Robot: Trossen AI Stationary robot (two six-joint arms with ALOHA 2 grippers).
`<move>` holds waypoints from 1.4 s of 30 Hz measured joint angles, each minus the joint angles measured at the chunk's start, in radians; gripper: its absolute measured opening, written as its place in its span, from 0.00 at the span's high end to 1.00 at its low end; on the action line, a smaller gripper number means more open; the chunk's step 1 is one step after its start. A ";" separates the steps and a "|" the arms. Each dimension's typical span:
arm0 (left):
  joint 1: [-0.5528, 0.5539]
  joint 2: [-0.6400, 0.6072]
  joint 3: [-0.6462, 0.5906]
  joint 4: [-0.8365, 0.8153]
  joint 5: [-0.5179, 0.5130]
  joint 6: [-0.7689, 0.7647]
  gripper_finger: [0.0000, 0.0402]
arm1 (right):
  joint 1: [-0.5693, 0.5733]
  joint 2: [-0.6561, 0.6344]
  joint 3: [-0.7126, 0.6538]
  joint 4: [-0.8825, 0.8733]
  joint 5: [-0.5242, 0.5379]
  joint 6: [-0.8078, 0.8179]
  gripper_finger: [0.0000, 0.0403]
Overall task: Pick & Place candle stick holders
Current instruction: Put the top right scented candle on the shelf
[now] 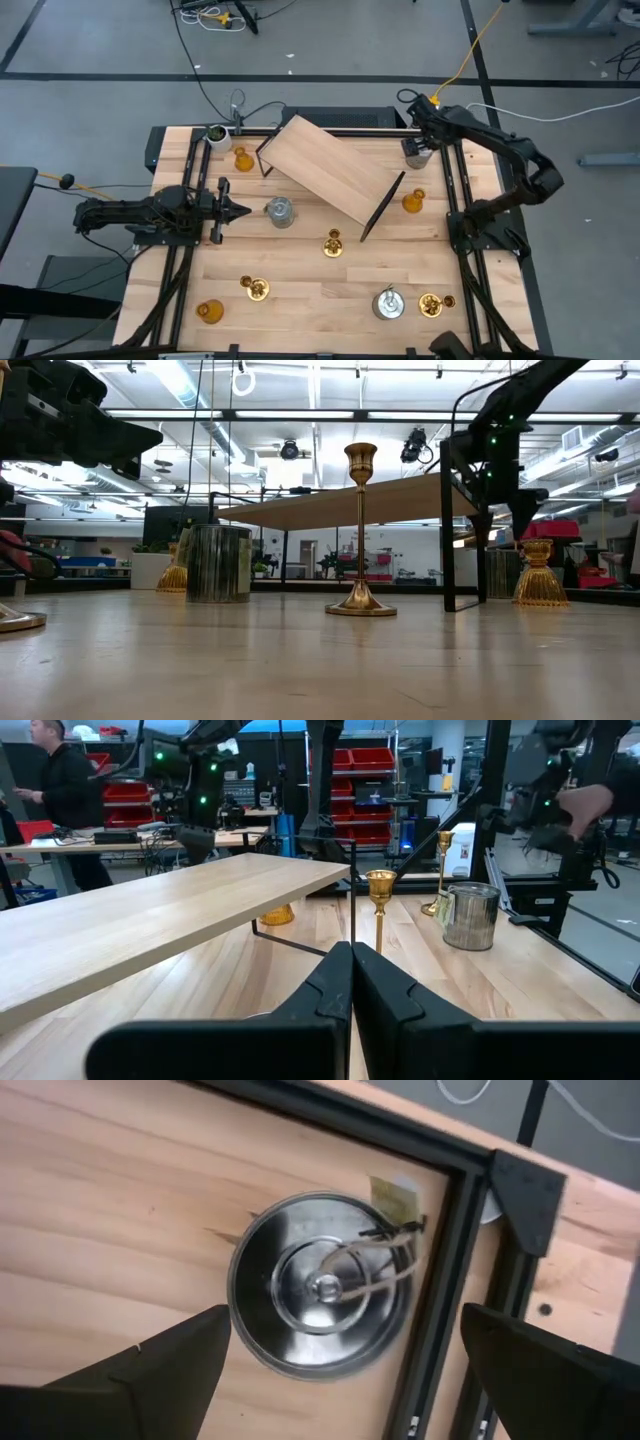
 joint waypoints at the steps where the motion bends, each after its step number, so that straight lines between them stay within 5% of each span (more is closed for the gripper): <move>1: 0.000 0.000 0.000 0.000 0.000 0.000 0.97 | -0.002 0.008 0.000 0.006 -0.002 -0.001 0.01; 42: 0.000 0.000 0.000 0.000 0.000 0.000 0.97 | -0.038 0.041 0.000 0.071 -0.050 -0.003 0.01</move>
